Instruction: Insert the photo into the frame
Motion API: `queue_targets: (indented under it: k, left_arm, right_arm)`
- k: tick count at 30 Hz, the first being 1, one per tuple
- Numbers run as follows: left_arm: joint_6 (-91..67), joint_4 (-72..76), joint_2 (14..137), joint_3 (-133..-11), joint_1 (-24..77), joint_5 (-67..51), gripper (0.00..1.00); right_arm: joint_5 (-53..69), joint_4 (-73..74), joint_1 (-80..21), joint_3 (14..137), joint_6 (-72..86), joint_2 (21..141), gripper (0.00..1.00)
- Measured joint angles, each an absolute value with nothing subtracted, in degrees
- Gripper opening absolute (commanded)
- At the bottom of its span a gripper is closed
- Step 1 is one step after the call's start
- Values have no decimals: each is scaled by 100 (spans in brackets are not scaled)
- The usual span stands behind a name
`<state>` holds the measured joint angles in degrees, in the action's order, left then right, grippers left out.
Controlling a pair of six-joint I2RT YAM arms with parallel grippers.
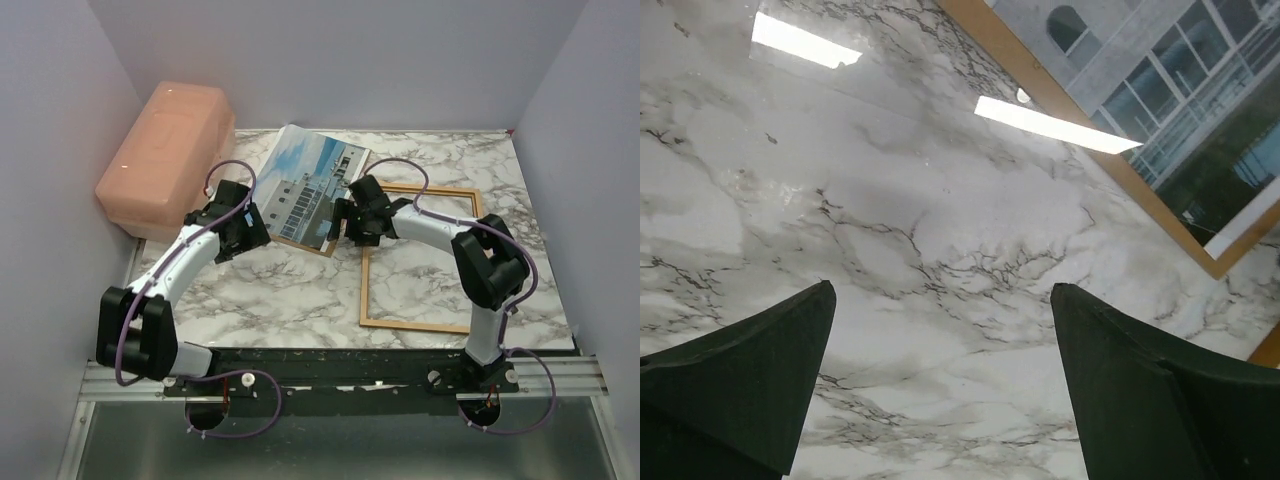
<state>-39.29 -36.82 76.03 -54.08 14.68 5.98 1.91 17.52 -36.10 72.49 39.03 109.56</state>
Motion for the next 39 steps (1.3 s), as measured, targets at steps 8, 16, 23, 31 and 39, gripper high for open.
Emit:
queue_targets:
  k: [8, 16, 23, 31, 39]
  left_arm:
    - [-3625, -4206, 8982, -6434, 1452, 1227, 92]
    - [-3352, -4510, 9738, -7194, 1199, 1455, 92]
    - [-3072, -4556, 10326, -7489, 779, 1251, 92]
    - [-2873, -4552, 10475, -7616, 585, 832, 91]
    - [-2790, -4335, 10055, -7330, 585, 331, 91]
  right_arm:
    - [556, 1629, -3288, 7708, 3894, 11085, 87]
    - [902, 1490, -3301, 8392, 3868, 11784, 85]
    - [917, 1815, -3304, 8906, 3754, 12173, 83]
    - [-60, 2154, -3701, 9142, 3387, 12258, 83]
    - [-709, 2086, -4298, 8281, 3089, 11668, 84]
